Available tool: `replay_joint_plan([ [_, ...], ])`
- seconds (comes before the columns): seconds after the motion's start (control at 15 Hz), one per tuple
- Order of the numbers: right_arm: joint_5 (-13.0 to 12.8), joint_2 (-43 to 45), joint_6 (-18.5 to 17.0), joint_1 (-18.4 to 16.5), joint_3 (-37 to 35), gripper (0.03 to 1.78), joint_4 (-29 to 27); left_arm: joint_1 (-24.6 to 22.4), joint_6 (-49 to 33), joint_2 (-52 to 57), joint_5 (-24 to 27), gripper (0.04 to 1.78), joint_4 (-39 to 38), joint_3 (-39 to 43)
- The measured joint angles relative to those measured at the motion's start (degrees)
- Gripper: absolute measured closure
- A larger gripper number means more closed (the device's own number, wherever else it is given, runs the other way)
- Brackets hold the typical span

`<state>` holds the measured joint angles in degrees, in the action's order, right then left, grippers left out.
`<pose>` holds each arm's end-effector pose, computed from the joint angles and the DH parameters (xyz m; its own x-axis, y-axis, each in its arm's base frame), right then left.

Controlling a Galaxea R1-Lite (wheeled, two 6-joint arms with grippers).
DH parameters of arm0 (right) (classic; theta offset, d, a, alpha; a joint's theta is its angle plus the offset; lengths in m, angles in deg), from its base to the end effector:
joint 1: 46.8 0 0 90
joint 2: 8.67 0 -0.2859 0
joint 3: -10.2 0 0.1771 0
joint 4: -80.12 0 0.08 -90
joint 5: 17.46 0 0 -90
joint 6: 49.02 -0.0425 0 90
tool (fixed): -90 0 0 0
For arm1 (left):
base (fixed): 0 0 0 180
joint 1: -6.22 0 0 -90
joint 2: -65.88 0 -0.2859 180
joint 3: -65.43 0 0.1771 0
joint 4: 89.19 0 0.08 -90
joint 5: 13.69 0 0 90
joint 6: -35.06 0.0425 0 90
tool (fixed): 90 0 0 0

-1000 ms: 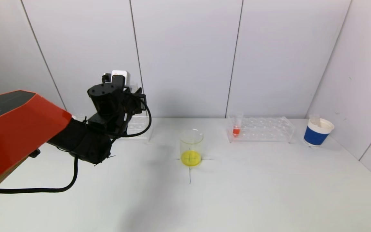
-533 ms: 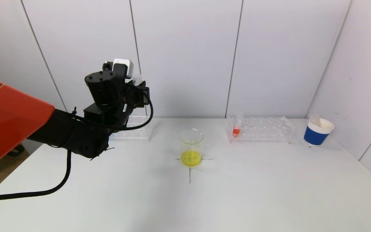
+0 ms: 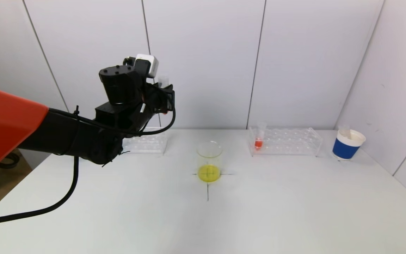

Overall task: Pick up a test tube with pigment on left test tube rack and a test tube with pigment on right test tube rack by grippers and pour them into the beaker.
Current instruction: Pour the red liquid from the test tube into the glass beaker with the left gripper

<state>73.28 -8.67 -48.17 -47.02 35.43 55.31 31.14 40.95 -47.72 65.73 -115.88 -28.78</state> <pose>-0.0032 0.0006 0.0764 0.9999 0.0091 0.0073 -0.0090 0.9998 -0.0149 0.3681 -0.1624 0.2187 0.9616 -0.2443 0.1249 0.2359 0.9686 0.0786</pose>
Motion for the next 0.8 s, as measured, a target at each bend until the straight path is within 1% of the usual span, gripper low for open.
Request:
replay_joint_plan([
  [0.13,0.0,0.0,0.0,0.0,0.0,0.05,0.0,0.9,0.0,0.3,2.4,1.37,1.8,-0.8],
  [0.53,0.0,0.0,0.0,0.0,0.0,0.05,0.0,1.2,0.0,0.3,11.8,1.37,2.9,-1.1],
  [0.8,0.0,0.0,0.0,0.0,0.0,0.05,0.0,1.1,3.1,0.2,19.6,1.37,3.9,-1.1],
])
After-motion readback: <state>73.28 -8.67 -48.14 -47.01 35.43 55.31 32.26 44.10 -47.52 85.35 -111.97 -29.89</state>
